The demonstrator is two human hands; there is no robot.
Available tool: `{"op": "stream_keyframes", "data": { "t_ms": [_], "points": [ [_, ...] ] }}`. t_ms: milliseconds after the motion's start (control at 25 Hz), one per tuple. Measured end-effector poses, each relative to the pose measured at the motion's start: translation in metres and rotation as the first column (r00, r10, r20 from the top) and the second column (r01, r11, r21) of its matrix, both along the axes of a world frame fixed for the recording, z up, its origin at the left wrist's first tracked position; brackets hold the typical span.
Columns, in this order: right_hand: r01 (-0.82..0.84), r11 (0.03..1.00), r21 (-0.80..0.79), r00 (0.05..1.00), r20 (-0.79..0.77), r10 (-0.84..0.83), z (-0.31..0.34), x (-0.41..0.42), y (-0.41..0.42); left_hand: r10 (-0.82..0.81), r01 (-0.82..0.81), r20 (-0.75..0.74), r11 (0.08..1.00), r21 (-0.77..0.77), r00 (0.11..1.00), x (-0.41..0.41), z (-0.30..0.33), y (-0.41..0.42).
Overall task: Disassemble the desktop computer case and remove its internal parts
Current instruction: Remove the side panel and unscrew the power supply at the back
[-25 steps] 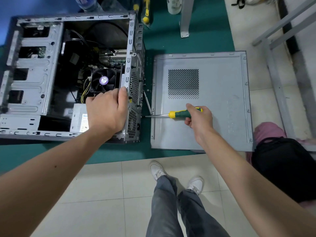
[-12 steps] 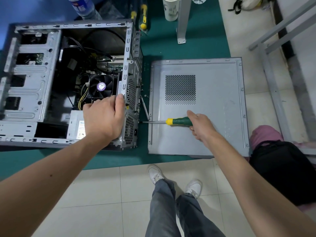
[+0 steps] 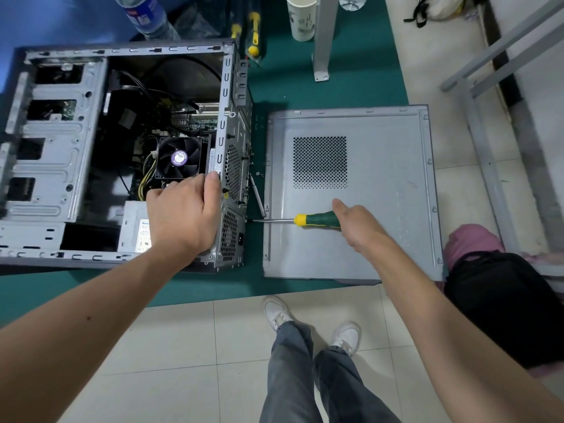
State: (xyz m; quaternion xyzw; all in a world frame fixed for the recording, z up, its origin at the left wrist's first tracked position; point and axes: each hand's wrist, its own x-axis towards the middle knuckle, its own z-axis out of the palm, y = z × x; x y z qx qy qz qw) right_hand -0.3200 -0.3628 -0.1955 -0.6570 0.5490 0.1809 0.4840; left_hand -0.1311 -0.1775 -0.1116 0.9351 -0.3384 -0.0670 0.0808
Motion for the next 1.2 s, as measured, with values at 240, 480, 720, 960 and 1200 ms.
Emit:
{"op": "stream_keyframes", "data": {
  "t_ms": [240, 480, 720, 960, 1200],
  "points": [
    [0.216, 0.939, 0.268, 0.895, 0.33, -0.3, 0.007, -0.001, -0.005, 0.003, -0.003, 0.005, 1.0, -0.014, 1.0, 0.0, -0.001, 0.0],
    [0.12, 0.983, 0.142, 0.955, 0.255, -0.154, 0.02, 0.005, -0.001, 0.008, -0.008, 0.009, 1.0, -0.019, 1.0, 0.0, -0.002, 0.0],
    [-0.129, 0.991, -0.045, 0.99, 0.046, 0.131, 0.022, 0.005, -0.006, 0.006, -0.006, 0.002, 1.0, -0.019, 1.0, 0.001, -0.002, 0.0],
    [0.151, 0.97, 0.191, 0.883, 0.414, -0.219, 0.014, 0.0, -0.001, 0.004, -0.004, 0.001, 1.0, -0.006, 1.0, 0.0, -0.002, -0.001],
    [-0.163, 0.983, -0.086, 0.982, 0.082, 0.17, 0.02, 0.01, 0.001, 0.002, -0.002, 0.007, 1.0, -0.008, 1.0, 0.0, -0.001, 0.0]
  ]
}}
